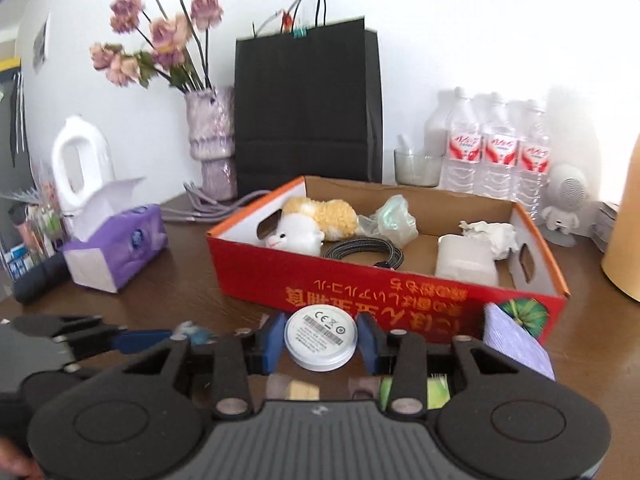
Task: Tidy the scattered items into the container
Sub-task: 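Grasp a small wrapper with the left tool while the right tool carries the disc toward the box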
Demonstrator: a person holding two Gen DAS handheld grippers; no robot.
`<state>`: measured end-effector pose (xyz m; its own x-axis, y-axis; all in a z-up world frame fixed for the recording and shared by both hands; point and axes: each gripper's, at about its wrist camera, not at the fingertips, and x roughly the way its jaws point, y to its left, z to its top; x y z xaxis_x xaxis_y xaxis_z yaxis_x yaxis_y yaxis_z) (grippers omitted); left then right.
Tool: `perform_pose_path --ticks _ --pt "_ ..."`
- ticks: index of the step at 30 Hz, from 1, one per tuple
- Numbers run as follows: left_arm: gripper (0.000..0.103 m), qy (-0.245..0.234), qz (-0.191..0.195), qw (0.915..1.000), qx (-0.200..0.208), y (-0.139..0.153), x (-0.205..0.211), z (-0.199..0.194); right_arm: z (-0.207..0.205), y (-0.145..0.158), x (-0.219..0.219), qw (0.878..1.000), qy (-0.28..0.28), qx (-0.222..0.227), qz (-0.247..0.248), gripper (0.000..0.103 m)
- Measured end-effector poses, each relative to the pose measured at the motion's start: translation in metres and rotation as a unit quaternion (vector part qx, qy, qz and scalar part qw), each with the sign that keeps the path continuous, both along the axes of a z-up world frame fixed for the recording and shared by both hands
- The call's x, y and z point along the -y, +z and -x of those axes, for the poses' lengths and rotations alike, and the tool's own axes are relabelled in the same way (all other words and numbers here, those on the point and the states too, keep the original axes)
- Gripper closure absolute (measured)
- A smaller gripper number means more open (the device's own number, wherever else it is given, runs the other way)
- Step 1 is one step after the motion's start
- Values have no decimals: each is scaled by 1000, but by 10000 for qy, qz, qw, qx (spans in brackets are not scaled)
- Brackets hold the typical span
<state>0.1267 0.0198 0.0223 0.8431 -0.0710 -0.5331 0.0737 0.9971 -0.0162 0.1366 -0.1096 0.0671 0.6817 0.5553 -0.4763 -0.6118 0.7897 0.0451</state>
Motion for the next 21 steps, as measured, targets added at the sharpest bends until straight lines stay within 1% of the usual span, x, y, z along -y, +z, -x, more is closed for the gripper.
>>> perform_pose_path --ticks 1,2,5,7,9,12,16,19,21 --pt "69 -21 -8 10000 82 1 1 3 9 1 4 9999 -5 105 -7 65" --pt "76 -33 -12 9999 129 2 2 5 17 2 7 9998 -12 185 23 65" --pt "81 100 -95 9997 177 2 7 16 39 2 16 9996 -36 266 93 65" --pt "84 177 -136 9993 308 3 12 35 52 0 24 9995 -41 279 134 65" --pt "88 332 -126 9984 430 7 19 56 66 -2 31 9994 -70 303 144 65" --pt "88 419 -42 9958 809 16 34 98 87 -5 45 9994 -106 334 46 65" --pt "88 211 -12 9920 1242 27 52 140 116 -7 59 9984 -68 466 -308 65" --pt "88 27 -25 9890 1479 33 61 152 131 -5 61 9963 -64 728 -453 65" --pt "88 -20 -24 9886 1506 37 63 152 135 -1 62 9949 -115 852 -532 65"
